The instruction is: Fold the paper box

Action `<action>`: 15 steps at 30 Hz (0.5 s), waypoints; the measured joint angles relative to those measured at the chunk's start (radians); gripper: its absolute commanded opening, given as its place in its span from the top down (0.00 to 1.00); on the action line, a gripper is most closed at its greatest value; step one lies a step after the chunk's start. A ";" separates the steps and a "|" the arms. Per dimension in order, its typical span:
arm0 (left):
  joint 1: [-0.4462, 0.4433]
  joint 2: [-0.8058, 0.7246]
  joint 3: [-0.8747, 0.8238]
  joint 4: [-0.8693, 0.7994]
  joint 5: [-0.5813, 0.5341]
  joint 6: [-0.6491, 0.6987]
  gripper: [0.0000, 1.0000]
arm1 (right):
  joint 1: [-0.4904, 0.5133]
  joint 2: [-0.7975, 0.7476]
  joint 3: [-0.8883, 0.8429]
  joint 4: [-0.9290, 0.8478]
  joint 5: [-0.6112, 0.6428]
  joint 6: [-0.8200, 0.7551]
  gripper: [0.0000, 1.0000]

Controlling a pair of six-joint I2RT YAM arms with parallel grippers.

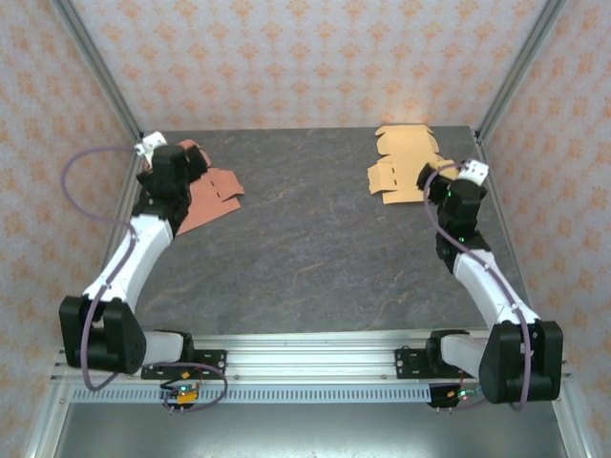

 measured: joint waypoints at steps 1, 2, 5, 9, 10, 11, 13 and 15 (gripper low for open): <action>0.010 0.056 0.076 -0.067 -0.013 -0.021 0.00 | -0.002 0.044 0.076 -0.085 0.040 0.072 0.01; 0.016 0.107 0.137 -0.125 -0.022 -0.031 0.00 | -0.004 0.089 0.145 -0.161 0.063 0.123 0.01; 0.023 0.314 0.319 -0.281 -0.014 -0.034 0.00 | -0.008 0.220 0.322 -0.365 0.096 0.233 0.01; 0.022 0.555 0.414 -0.376 0.070 -0.023 0.00 | -0.002 0.252 0.323 -0.517 0.118 0.334 0.01; 0.022 0.595 0.414 -0.393 0.098 -0.023 0.00 | -0.002 0.246 0.307 -0.535 0.117 0.348 0.01; 0.022 0.627 0.412 -0.405 0.127 -0.023 0.00 | -0.002 0.241 0.293 -0.554 0.117 0.356 0.01; 0.022 0.684 0.399 -0.404 0.206 -0.026 0.00 | 0.001 0.225 0.272 -0.590 0.120 0.368 0.01; 0.022 0.715 0.390 -0.400 0.286 -0.040 0.02 | 0.002 0.206 0.262 -0.618 0.128 0.378 0.01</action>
